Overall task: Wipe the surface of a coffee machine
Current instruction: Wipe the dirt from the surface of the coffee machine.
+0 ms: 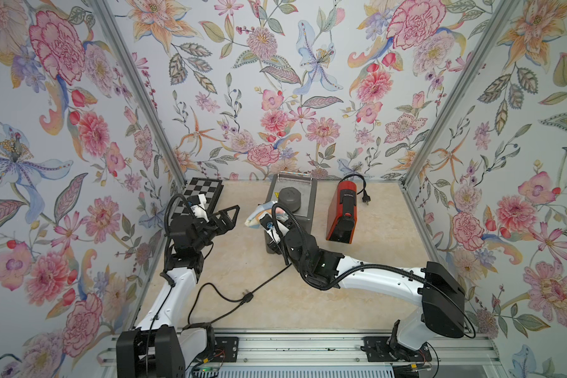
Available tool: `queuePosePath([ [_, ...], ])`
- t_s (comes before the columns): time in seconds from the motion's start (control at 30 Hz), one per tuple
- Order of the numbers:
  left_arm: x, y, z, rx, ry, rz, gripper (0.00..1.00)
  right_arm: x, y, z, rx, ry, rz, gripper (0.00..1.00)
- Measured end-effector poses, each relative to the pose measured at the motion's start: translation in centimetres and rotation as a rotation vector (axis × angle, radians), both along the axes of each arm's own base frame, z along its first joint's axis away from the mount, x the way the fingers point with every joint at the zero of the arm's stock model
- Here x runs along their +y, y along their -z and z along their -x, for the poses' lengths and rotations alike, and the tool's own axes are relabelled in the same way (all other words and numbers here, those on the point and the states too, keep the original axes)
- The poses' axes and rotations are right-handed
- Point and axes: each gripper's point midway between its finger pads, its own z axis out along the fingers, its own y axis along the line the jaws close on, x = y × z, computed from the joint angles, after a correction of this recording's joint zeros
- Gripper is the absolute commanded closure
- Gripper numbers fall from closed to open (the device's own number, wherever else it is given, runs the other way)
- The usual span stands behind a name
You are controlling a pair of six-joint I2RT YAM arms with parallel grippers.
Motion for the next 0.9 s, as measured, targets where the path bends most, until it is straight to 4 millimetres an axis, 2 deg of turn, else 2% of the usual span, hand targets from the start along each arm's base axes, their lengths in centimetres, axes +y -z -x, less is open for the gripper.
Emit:
queuePosePath([
  [0.13, 1.2, 0.7, 0.1, 0.024, -0.035, -0.022, 0.01, 1.1, 0.7, 0.2, 0.022, -0.031, -0.014, 1.0],
  [0.23, 1.6, 0.8, 0.4, 0.031, -0.044, -0.039, 0.01, 2.1, 2.1, 0.4, 0.051, -0.051, -0.011, 1.0],
  [0.4, 1.9, 1.2, 0.6, 0.041, -0.058, -0.07, 0.01, 3.1, 7.0, 0.3, 0.128, -0.062, 0.045, 1.0],
  [0.5, 2.2, 1.7, 0.6, 0.064, -0.069, -0.088, 0.01, 3.2, 10.2, 0.3, 0.166, -0.057, 0.094, 1.0],
  [0.7, 2.5, 1.3, 0.8, 0.061, -0.082, -0.105, 0.01, 2.9, 16.9, 0.0, 0.252, -0.057, 0.186, 1.0],
  [0.77, 2.6, 1.2, 0.9, 0.057, -0.084, -0.109, 0.01, 2.7, 18.3, 0.0, 0.276, -0.06, 0.204, 1.0],
  [0.9, 2.6, 1.2, 0.9, 0.055, -0.087, -0.11, 0.01, 2.8, 19.5, 0.0, 0.299, -0.07, 0.21, 1.0],
])
